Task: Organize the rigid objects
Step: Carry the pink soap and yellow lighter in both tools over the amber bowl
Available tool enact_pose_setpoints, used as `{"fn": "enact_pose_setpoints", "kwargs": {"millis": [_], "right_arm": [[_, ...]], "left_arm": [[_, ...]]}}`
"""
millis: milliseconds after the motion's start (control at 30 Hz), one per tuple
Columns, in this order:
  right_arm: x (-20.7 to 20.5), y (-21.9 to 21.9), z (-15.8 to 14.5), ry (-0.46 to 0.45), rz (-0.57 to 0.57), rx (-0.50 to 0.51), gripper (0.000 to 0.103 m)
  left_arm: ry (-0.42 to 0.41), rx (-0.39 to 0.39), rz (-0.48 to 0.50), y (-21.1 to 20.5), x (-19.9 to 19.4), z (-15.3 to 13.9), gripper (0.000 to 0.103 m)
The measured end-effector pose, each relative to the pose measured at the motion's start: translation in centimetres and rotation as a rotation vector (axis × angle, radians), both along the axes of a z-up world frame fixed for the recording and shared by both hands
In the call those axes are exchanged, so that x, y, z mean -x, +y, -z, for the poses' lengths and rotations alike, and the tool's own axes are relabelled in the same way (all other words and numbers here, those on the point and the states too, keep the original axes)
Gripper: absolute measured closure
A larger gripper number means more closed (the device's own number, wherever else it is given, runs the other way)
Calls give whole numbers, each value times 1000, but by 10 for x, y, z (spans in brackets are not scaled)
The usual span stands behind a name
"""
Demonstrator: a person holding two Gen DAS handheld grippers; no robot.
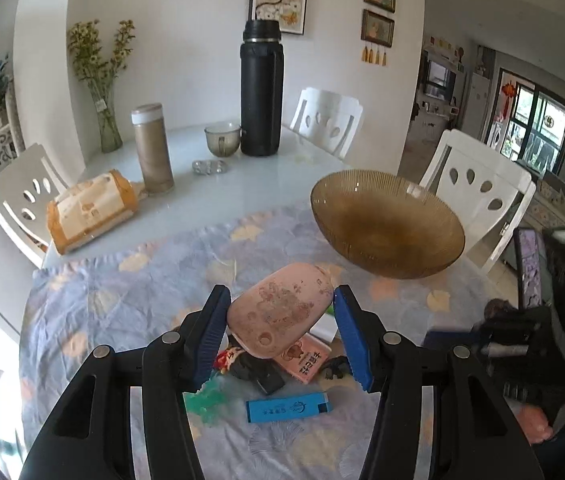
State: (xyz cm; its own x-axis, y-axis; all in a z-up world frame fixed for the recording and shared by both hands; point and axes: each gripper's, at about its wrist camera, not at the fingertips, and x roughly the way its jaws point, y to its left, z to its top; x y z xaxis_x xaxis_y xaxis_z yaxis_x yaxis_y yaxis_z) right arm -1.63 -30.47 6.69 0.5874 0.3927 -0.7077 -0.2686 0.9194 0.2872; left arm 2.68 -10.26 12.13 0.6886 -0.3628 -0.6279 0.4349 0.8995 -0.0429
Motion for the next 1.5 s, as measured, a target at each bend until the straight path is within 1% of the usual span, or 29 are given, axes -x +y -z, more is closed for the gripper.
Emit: {"fn": "enact_pose_setpoints", "kwargs": {"millis": [33, 67, 133, 200, 267, 333, 367, 467, 500, 533, 567, 600, 633, 667, 700, 733, 800, 833, 867, 900, 967, 1033, 1133, 1200, 1267, 1333, 1433, 1500], "right_arm": [[0, 8, 8, 36, -41, -17, 75], [2, 14, 14, 47, -58, -10, 70], [6, 18, 21, 50, -58, 35, 69], [10, 8, 26, 75, -49, 58, 67], [22, -6, 33, 127, -62, 72, 60], [46, -17, 43, 153, -67, 119, 48], [59, -20, 49, 166, -68, 149, 47], [82, -21, 65, 196, -54, 221, 47], [88, -18, 71, 188, -44, 264, 47], [91, -15, 70, 159, -37, 279, 47], [92, -14, 71, 149, -24, 288, 47], [93, -12, 72, 133, -8, 303, 50], [92, -8, 71, 116, 2, 326, 65], [89, -6, 71, 115, -6, 307, 78], [86, -1, 70, 119, -27, 255, 80], [82, 4, 67, 122, -40, 235, 80], [77, 24, 65, 89, -62, 266, 80], [74, 30, 60, 70, -65, 260, 80], [70, 31, 53, 50, -66, 233, 80], [62, 28, 37, 14, -49, 191, 80], [51, 18, 12, -48, 12, 169, 80], [37, -5, -18, -116, 128, 153, 80], [17, -48, -51, -172, 305, 110, 80], [2, -73, -59, -182, 401, 74, 80], [-11, -85, -57, -161, 451, 61, 80], [-30, -88, -46, -110, 474, 52, 80], [-50, -88, -28, -44, 492, 79, 80], [-56, -89, -19, -11, 495, 82, 80]], "left_arm": [[6, 2, 0, 0, 1, 3, 52], [17, 7, 0, 2, 1, 6, 52], [34, 5, 1, 4, 1, 10, 52], [38, -14, 0, 8, 4, 13, 52], [38, -13, 5, 11, 9, 15, 52], [38, 5, 11, 13, 10, 14, 52], [43, 24, 16, 14, 10, 15, 52], [69, 48, 28, 8, 9, 22, 52], [76, 48, 33, 6, 9, 24, 52], [79, 46, 37, 3, 10, 26, 52], [82, 37, 46, -2, 12, 28, 52], [82, 31, 51, -5, 14, 28, 52], [80, 26, 55, -7, 16, 28, 52], [74, 19, 61, -11, 19, 26, 52], [68, 15, 63, -13, 20, 24, 52], [58, 9, 64, -15, 21, 21, 52], [42, 0, 62, -19, 20, 15, 52], [31, -6, 59, -22, 19, 11, 52], [21, -9, 59, -25, 15, 5, 52], [16, -8, 64, -30, 9, -1, 52], [4, 2, 78, -41, -5, -16, 52], [4, 26, 102, -50, -17, -27, 52], [10, 63, 137, -71, -40, -35, 52], [46, 105, 160, -90, -59, -27, 52], [111, 149, 194, -113, -77, -7, 52], [169, 156, 217, -135, -91, 18, 52], [250, 147, 228, -159, -108, 48, 52], [271, 145, 227, -167, -112, 58, 52]]}}
